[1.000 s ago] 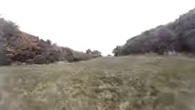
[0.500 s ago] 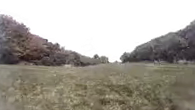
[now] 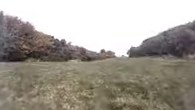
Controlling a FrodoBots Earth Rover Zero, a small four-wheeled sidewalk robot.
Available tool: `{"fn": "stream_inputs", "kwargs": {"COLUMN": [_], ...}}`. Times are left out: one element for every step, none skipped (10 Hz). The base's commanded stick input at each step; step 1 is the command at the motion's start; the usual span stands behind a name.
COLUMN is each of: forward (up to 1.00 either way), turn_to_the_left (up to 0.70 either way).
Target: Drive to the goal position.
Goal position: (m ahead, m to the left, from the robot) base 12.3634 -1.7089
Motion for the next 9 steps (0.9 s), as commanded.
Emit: {"fn": "stream_inputs", "kwargs": {"forward": [0.85, 0.85, 0.85, 0.85, 0.85, 0.85, 0.85, 0.85, 0.85], "turn_to_the_left": [0.01, 0.01, 0.01, 0.01, 0.01, 0.01, 0.01, 0.01, 0.01]}}
